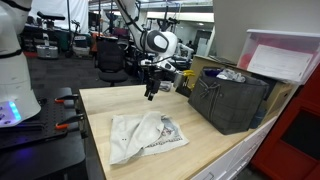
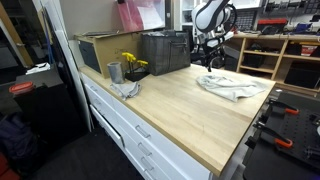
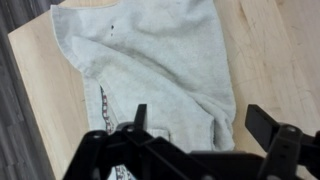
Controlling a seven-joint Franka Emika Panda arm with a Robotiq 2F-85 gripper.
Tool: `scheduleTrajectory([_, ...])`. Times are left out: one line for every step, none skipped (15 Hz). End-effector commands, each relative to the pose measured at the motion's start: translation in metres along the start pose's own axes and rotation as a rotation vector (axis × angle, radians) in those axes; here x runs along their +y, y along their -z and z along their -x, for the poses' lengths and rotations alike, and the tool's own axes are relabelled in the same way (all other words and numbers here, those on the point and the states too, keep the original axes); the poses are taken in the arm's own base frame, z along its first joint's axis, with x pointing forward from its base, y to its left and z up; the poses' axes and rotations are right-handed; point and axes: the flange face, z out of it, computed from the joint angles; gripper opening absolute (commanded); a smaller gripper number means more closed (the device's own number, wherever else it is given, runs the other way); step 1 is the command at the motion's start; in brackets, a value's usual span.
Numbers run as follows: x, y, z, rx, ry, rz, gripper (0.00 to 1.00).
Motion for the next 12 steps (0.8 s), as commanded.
scheduleTrajectory([0.042,-0.025,-0.033,-0.026,0.016,-0.025,1.00])
scheduleTrajectory([0.051,-0.032,-0.039,-0.039,0.034,-0.038,1.00])
scheduleTrajectory([0.059,-0.040,-0.047,-0.059,0.079,-0.069,1.00])
scheduleTrajectory([0.066,-0.047,-0.053,-0.069,0.107,-0.082,1.00])
scheduleTrajectory([0.071,-0.054,-0.059,-0.080,0.147,-0.103,1.00])
scheduleTrajectory([0.076,-0.060,-0.065,-0.090,0.183,-0.113,1.00])
scheduleTrajectory([0.078,-0.066,-0.070,-0.101,0.219,-0.118,1.00])
scheduleTrajectory([0.079,-0.071,-0.075,-0.111,0.250,-0.116,1.00])
scheduleTrajectory([0.079,-0.074,-0.080,-0.117,0.275,-0.114,1.00])
scheduleTrajectory([0.079,-0.076,-0.085,-0.120,0.289,-0.109,1.00])
scheduleTrajectory([0.076,-0.079,-0.090,-0.124,0.304,-0.106,1.00])
scheduleTrajectory([0.072,-0.082,-0.094,-0.130,0.318,-0.105,1.00])
